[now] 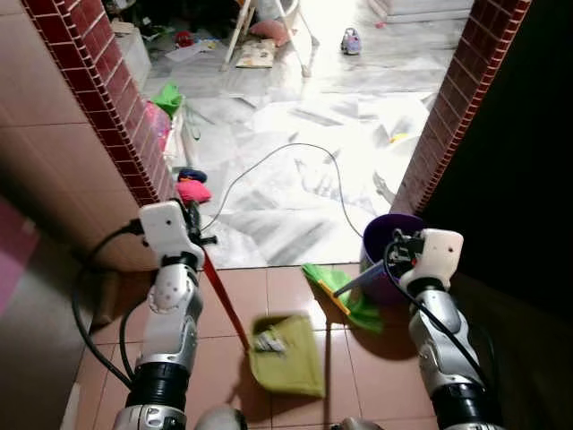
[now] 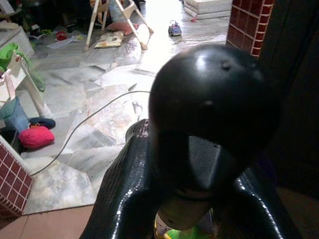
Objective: Sweep floor
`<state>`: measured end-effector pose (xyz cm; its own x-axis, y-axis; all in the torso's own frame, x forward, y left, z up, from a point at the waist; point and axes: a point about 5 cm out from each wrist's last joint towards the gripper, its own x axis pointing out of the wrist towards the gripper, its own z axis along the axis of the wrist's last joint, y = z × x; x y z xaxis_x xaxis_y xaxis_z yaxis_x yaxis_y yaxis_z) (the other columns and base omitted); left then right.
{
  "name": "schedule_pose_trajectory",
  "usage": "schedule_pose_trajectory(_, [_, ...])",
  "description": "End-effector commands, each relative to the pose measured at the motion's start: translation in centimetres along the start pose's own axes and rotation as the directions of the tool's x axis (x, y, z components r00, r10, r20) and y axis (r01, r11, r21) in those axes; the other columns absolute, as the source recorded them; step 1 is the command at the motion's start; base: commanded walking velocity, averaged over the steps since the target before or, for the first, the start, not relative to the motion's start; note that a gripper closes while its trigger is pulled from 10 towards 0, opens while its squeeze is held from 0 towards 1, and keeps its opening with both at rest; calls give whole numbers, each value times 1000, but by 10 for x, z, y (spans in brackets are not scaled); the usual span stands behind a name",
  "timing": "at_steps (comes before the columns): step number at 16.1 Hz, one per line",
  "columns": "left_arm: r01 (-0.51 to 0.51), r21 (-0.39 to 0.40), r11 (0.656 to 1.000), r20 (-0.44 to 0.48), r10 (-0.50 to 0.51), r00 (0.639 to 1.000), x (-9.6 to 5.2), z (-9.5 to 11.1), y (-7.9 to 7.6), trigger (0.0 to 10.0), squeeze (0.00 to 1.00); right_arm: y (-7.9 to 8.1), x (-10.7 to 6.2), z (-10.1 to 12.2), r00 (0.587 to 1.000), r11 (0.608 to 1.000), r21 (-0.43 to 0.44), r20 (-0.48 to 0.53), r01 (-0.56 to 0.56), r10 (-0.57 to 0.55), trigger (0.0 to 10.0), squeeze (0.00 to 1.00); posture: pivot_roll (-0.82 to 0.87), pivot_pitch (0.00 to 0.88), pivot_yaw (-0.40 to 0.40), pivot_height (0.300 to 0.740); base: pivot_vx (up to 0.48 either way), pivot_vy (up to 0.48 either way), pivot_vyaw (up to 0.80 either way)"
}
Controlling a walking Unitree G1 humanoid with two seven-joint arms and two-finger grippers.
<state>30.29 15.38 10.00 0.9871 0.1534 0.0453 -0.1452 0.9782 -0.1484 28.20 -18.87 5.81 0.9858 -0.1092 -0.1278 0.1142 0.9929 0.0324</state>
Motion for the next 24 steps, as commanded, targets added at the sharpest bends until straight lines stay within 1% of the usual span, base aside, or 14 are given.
schedule_pose_trajectory(1, [9,-24,1000,138,-6,990,10,34,-6,10000,0,-9,-6,-19,994,999,-24,-99,49,-51,10000,0,-125,0,62,740,0,0,-800])
schedule_pose_trajectory(2, [4,-26,1000,223,2,975,18,57,-8,10000,0,-11,-6,-19,994,999,-23,-100,50,-52,10000,0,-134,0,62,740,0,0,-750])
schedule_pose_trajectory(3, [1,-27,1000,266,6,964,21,69,-8,10000,0,-12,-7,-19,993,998,-26,-105,50,-52,10000,0,-135,0,62,740,0,0,-675])
schedule_pose_trajectory(4, [0,-46,999,325,15,946,28,91,-8,10000,0,-17,-8,-21,990,997,-61,-126,50,-57,10000,0,-136,0,62,740,0,0,-463])
schedule_pose_trajectory(5, [-5,-58,998,358,26,933,31,103,-8,10000,0,-23,-9,-24,985,993,-101,-154,65,-80,10000,0,-136,0,62,740,0,0,0])
schedule_pose_trajectory(8, [8,-83,996,436,29,900,41,138,-10,10000,0,-31,-12,-26,978,991,-115,-187,69,-90,10000,0,-142,0,63,740,0,0,-444])
schedule_pose_trajectory(13, [1,-93,996,464,43,885,48,153,-9,10000,0,-23,-10,-21,986,996,-85,-162,19,-33,10000,0,-152,0,67,740,0,0,-800])
schedule_pose_trajectory(15, [-6,-96,995,463,50,885,49,154,-8,10000,0,-18,-10,-24,977,997,-67,-209,-49,34,10000,0,-154,0,67,740,0,0,-800])
schedule_pose_trajectory(16, [-8,-102,995,466,55,883,50,156,-8,10000,0,-14,-12,-30,960,991,-62,-264,-118,98,10000,0,-157,0,68,740,0,0,-800])
schedule_pose_trajectory(17, [-5,-109,994,474,56,879,51,160,-9,10000,0,-8,-18,-42,908,971,-41,-364,-236,205,10000,0,-158,0,68,740,0,0,-800])
schedule_pose_trajectory(19, [3,-117,993,493,56,868,53,168,-11,10000,0,-6,-28,-53,804,912,-30,-484,-410,345,10000,0,-159,0,70,740,0,0,-800])
schedule_pose_trajectory(22, [14,-116,993,522,49,851,56,181,-12,10000,0,-15,-29,-53,766,890,-30,-522,-456,375,10000,0,-163,0,75,740,0,0,-800])
schedule_pose_trajectory(23, [17,-117,993,533,48,845,57,186,-13,10000,0,-21,-27,-52,768,888,-73,-537,-454,349,10000,0,-166,0,77,740,0,0,-800])
schedule_pose_trajectory(24, [18,-119,993,539,50,841,58,188,-13,10000,0,-21,-26,-50,774,893,-69,-532,-445,344,10000,0,-166,0,76,740,0,0,-800])
